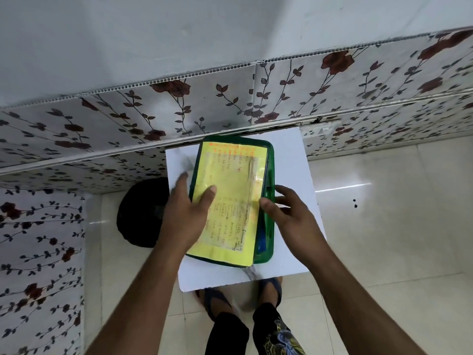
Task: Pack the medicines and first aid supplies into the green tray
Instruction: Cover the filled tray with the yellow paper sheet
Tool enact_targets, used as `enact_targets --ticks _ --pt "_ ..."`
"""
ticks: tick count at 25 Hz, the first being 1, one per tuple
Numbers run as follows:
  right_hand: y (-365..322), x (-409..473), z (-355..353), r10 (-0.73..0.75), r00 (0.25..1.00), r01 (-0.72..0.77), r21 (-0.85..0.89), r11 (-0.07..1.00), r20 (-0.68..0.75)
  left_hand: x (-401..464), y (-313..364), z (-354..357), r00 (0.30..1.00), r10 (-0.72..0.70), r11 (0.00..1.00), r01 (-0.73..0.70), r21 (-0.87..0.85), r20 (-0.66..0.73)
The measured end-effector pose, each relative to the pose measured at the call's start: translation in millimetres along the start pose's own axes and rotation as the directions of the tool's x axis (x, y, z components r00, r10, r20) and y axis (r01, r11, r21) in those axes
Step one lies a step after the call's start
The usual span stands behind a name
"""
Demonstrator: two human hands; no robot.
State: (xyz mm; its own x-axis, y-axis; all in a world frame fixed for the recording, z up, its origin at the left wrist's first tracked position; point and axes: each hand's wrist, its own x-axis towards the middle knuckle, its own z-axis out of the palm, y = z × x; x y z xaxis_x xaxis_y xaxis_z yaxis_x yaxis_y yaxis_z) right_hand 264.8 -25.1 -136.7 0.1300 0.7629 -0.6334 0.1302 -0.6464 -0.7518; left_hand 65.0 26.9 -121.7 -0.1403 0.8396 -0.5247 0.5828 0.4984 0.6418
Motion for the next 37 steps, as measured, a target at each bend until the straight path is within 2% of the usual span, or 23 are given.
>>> enact_targets --ticks 1,3,5,9,11,14,20,22,26,34,37 --pt "-4.4 1.2 4.3 0.015 1.000 -0.015 0.006 1.000 0.019 -3.0 -4.0 6.5 0.994 -0.045 0.993 0.055 -0.107 0.096" --pt "-8.9 4.8 7.9 0.025 1.000 -0.025 0.024 0.999 0.008 -11.1 -2.0 19.3 0.990 -0.014 0.985 0.039 -0.169 0.143" --pt "-7.8 6.9 6.4 0.023 1.000 -0.023 0.022 0.999 -0.012 -16.1 0.6 26.7 0.994 0.012 0.981 0.009 -0.195 0.107" --pt "-9.9 9.1 -1.3 0.025 0.999 -0.024 -0.036 0.999 0.022 -9.1 5.4 22.7 0.999 -0.044 0.968 0.050 -0.247 0.030" --pt "-18.6 24.9 -4.2 0.006 0.997 -0.005 0.017 1.000 -0.078 14.0 17.4 18.8 1.000 0.001 0.959 0.000 -0.285 0.003" --pt "-42.9 64.2 4.1 0.004 0.981 0.034 0.191 0.981 -0.194 55.7 43.1 16.8 0.998 0.019 0.938 0.003 -0.346 0.059" --pt "-54.2 87.0 26.7 -0.028 0.969 0.088 0.237 0.967 -0.246 61.0 35.6 29.0 0.998 0.011 0.920 -0.031 -0.392 -0.055" --pt "-57.1 86.9 24.8 0.008 0.973 0.067 0.316 0.946 -0.231 66.4 31.7 30.9 0.998 0.005 0.918 -0.027 -0.395 -0.056" --pt "-59.9 89.3 24.1 0.033 0.972 0.055 0.359 0.932 -0.234 71.2 33.0 31.1 0.999 0.002 0.916 -0.023 -0.401 -0.052" --pt "-52.3 97.2 28.5 0.009 0.963 0.082 0.320 0.944 -0.271 77.0 27.3 34.9 0.998 0.005 0.914 -0.031 -0.404 -0.066" --pt "-48.6 97.1 23.6 -0.073 0.969 0.118 0.181 0.976 -0.237 70.6 33.9 31.3 0.998 0.038 0.919 -0.054 -0.391 -0.048"
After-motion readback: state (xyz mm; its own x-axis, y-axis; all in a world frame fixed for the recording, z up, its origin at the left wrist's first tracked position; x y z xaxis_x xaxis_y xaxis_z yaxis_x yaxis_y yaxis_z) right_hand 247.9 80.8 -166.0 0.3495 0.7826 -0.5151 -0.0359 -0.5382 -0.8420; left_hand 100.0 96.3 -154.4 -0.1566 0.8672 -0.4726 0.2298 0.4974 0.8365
